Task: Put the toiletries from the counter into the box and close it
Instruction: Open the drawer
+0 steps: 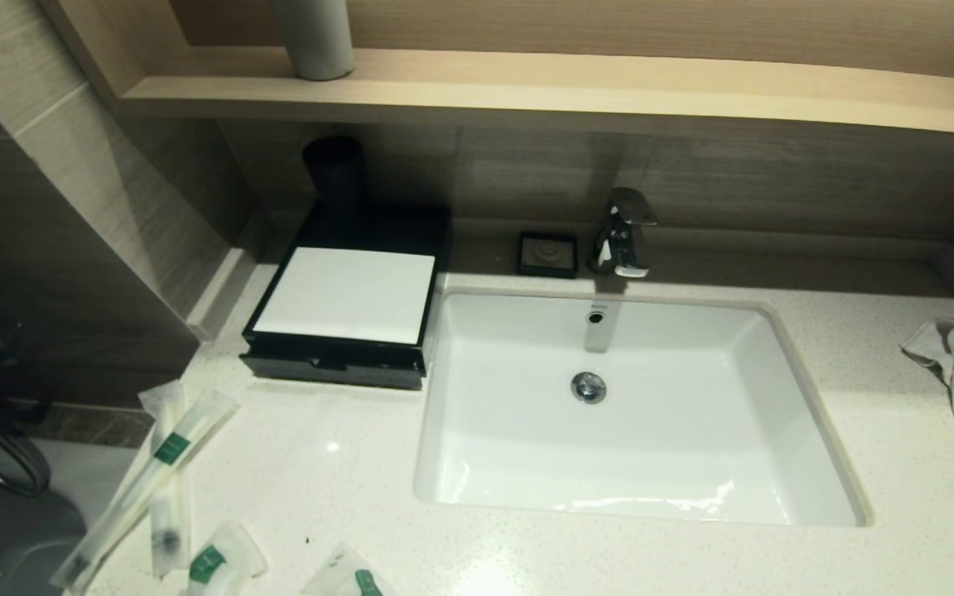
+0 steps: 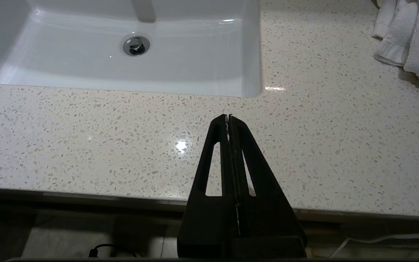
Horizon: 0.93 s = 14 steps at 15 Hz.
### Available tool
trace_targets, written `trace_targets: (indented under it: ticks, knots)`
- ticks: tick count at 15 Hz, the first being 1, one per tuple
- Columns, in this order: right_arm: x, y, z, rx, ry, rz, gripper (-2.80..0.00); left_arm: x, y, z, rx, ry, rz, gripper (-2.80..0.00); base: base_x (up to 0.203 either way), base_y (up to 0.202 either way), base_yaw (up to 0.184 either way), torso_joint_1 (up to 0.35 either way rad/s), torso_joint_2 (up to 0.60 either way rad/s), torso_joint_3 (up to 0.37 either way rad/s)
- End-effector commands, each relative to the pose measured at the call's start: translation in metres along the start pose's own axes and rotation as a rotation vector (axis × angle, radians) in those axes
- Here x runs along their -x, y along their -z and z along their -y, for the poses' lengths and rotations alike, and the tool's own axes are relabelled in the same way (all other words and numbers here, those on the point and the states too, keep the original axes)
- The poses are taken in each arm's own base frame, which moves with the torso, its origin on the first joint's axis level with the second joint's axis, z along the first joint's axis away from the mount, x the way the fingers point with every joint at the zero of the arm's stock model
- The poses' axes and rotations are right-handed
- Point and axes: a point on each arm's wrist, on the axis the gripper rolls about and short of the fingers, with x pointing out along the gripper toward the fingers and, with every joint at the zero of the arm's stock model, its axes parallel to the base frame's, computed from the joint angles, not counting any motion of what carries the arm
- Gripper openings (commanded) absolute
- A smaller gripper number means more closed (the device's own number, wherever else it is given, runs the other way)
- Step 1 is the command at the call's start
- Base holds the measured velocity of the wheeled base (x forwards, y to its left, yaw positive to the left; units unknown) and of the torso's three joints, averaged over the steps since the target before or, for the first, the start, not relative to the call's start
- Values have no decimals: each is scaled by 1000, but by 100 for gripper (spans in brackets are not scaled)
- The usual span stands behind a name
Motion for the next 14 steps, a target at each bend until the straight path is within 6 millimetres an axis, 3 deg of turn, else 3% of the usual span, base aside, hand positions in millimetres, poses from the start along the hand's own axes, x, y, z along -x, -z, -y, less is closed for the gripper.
trace_targets:
  ticks: [1, 14]
  knots:
    - [0, 0, 0, 1, 0, 0, -280, 0, 0, 0, 0, 0, -1, -280, 0, 0, 0, 0, 0, 0]
    - [0, 0, 0, 1, 0, -2, -280, -1, -1, 0, 44, -12, 19, -280, 0, 0, 0, 0, 0, 0]
